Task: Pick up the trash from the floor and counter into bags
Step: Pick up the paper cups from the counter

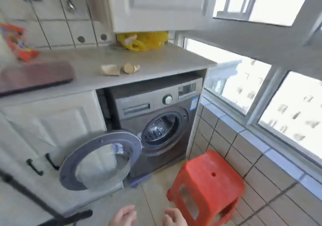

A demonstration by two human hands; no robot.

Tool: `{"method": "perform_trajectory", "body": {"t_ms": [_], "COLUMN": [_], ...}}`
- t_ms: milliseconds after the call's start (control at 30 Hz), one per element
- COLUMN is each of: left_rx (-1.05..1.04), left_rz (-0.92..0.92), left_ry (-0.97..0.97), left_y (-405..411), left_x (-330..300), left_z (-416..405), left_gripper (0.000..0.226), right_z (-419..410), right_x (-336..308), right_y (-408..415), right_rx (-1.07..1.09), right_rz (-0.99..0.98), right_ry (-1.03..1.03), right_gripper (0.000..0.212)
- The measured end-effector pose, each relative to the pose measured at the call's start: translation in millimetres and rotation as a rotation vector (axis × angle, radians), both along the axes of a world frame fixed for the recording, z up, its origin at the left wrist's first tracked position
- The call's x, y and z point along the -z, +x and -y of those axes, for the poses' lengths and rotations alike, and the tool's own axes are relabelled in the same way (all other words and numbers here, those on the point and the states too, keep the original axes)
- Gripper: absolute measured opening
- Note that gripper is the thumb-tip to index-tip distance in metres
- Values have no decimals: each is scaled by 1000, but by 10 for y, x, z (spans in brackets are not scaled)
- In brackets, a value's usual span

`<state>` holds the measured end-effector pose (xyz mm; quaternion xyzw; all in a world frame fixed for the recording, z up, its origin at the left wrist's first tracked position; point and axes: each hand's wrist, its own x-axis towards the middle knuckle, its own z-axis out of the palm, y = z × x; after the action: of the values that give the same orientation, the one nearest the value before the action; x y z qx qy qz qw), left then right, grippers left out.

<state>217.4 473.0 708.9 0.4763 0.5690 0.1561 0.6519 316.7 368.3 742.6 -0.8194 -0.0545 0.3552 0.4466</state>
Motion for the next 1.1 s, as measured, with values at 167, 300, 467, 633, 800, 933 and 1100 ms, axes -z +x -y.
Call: {"method": "perform_trajectory", "body": {"t_ms": [167, 300, 467, 633, 800, 933, 1100], "left_rx": [15, -62, -72, -83, -75, 44, 235], "left_rz": [87, 169, 182, 110, 34, -424, -683], "left_ry": [59, 159, 331, 454, 549, 996, 1152], "left_y": [-78, 122, 477, 994, 1486, 1786, 2052], "left_x": [-954, -1713, -2242, -2655, -2752, -2674, -2503], "left_z": [-494, -837, -1712, -2659, -3401, -3789, -4126], "left_gripper": [25, 11, 13, 18, 14, 46, 67], "right_z": [-454, -921, -1797, -2868, -3732, -4180, -4507], "right_x": [-925, -1431, -1920, -2327, -2445, -2391, -2272], "right_y": [145, 363, 810, 1311, 1775, 2047, 2268], "right_rx": [-123, -194, -318, -410, -451, -420, -480], "right_rz": [128, 222, 357, 452, 575, 804, 921], "right_ry": [99, 180, 259, 275, 237, 205, 86], "right_gripper": [5, 13, 23, 28, 28, 30, 42]}}
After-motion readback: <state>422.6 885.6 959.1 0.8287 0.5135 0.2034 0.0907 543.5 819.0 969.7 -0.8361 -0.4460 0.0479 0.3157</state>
